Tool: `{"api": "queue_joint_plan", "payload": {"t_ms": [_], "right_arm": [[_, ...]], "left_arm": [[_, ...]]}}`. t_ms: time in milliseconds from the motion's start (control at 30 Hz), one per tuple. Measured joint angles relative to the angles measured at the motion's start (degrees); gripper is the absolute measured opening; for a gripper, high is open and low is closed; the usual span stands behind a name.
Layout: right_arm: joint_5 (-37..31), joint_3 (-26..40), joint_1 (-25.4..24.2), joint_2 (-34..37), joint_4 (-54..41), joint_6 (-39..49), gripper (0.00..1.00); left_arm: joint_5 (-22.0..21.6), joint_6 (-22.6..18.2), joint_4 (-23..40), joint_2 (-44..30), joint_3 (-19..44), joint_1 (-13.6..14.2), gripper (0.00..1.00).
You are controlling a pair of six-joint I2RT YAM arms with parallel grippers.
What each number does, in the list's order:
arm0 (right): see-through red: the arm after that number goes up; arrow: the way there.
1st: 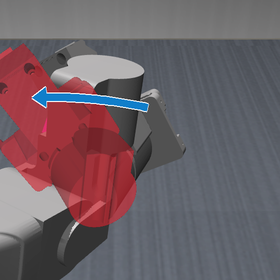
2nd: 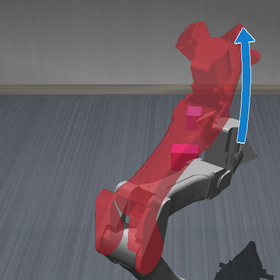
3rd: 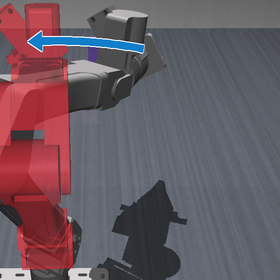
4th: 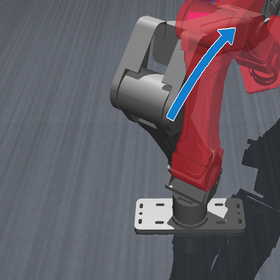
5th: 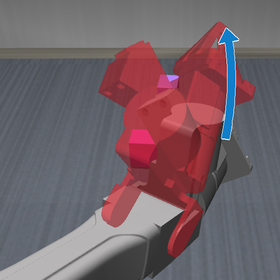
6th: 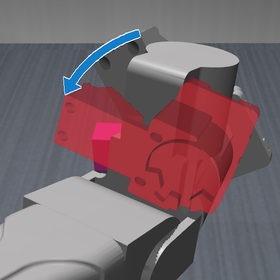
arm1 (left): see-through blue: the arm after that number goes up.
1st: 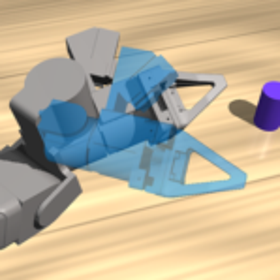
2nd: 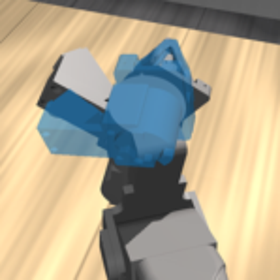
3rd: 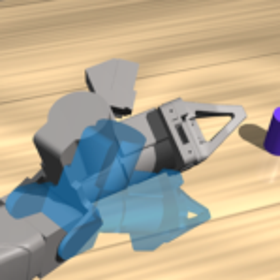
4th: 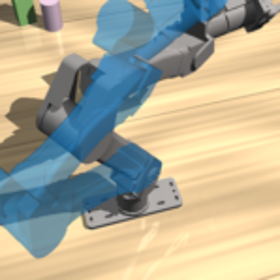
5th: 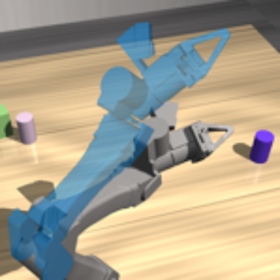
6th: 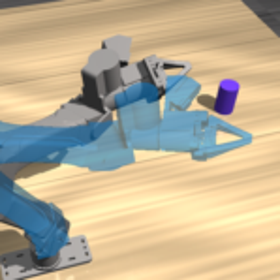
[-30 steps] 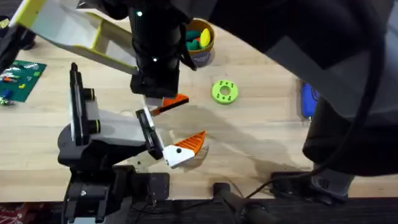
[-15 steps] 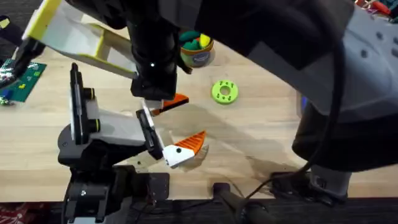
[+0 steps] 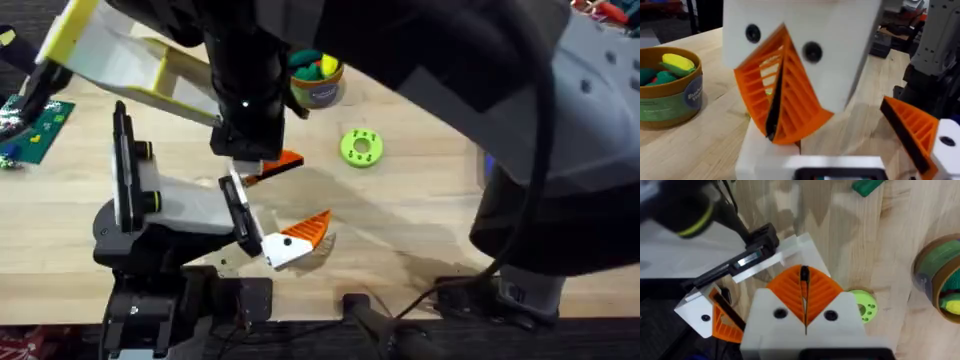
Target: Pick up the gripper from the table and insert it into the empty holder that is missing its gripper. Then pick up a screw, insert it into the mounting hole, and use the screwdriver to tighten it. Finally, clean up the table by picking up the vegetable and placing it into the bucket.
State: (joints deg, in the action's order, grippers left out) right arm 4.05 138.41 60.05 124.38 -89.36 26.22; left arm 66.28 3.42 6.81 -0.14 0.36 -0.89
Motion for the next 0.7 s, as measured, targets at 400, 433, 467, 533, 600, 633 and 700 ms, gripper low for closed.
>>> {"api": "queue_joint_plan", "payload": {"t_ms": [400,433,467,533,600,633,700], "right_arm": [[0.04,0.00,-0.02,0.02,0.00,0.00,0.006],[0.04,0.00,-0.02,0.00,0.00,0.00,0.006],[0.04,0.00,-0.02,0.02,0.00,0.00,0.006],[0.04,0.00,-0.02,0.00,0.00,0.00,0.006],[0.04,0.00,-0.02,0.02,0.00,0.00,0.006],[0.04,0.00,-0.02,0.02,0.00,0.00,0.006],[0.01,0.00,-0.02,0.00,0.02,-0.04,0.030]], "left_arm": [[0.00,-0.02,-0.02,0.00,0.00,0.00,0.983],[0.00,0.00,-0.02,0.00,0.00,0.00,0.983],[0.00,-0.02,0.00,-0.02,0.00,0.00,0.983],[0.00,0.00,0.00,0.00,0.00,0.00,0.983],[0.00,-0.02,0.00,0.00,0.00,0.00,0.983],[0.00,0.00,-0.02,-0.02,0.00,0.00,0.983],[0.00,0.00,0.00,0.00,0.00,0.00,0.983]]}}
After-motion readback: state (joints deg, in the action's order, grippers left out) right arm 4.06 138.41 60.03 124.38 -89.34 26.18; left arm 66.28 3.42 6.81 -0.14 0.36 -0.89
